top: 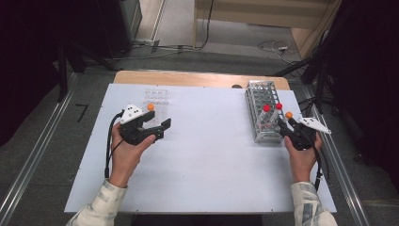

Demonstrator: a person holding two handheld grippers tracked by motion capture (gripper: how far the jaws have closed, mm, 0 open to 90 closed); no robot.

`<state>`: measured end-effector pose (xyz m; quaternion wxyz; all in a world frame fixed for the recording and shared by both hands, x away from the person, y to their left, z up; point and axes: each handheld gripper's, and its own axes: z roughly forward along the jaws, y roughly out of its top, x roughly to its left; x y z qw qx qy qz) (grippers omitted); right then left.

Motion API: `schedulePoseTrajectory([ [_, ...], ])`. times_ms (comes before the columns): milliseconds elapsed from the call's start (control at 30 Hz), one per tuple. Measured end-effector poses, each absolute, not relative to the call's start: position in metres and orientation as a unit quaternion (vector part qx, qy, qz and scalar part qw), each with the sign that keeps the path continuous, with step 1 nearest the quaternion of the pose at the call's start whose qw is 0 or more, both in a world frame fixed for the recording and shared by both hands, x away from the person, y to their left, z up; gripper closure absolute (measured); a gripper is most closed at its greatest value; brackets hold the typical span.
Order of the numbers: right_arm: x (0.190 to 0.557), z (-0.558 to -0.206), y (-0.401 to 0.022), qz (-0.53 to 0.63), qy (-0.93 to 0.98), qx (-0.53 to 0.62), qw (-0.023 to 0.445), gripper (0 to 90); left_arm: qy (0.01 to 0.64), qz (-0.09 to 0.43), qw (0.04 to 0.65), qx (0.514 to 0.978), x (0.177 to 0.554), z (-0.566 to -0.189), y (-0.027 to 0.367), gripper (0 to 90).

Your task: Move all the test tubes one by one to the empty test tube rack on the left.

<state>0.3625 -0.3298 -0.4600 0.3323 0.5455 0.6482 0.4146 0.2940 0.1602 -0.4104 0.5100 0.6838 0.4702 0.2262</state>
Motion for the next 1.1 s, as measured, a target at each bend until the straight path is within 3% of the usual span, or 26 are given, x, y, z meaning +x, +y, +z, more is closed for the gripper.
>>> schedulePoseTrajectory([
  [300, 0.364, -0.46, -0.328, 0.412, 0.654, 0.539, 0.335, 70.7, 0.471, 0.226, 0.512, 0.681, 0.294, -0.41, 0.162, 31.9],
  [1100, 0.339, -0.405, -0.333, 0.452, 0.64, 0.509, 0.357, 71.5, 0.469, 0.224, 0.509, 0.686, 0.293, -0.411, 0.159, 31.8],
])
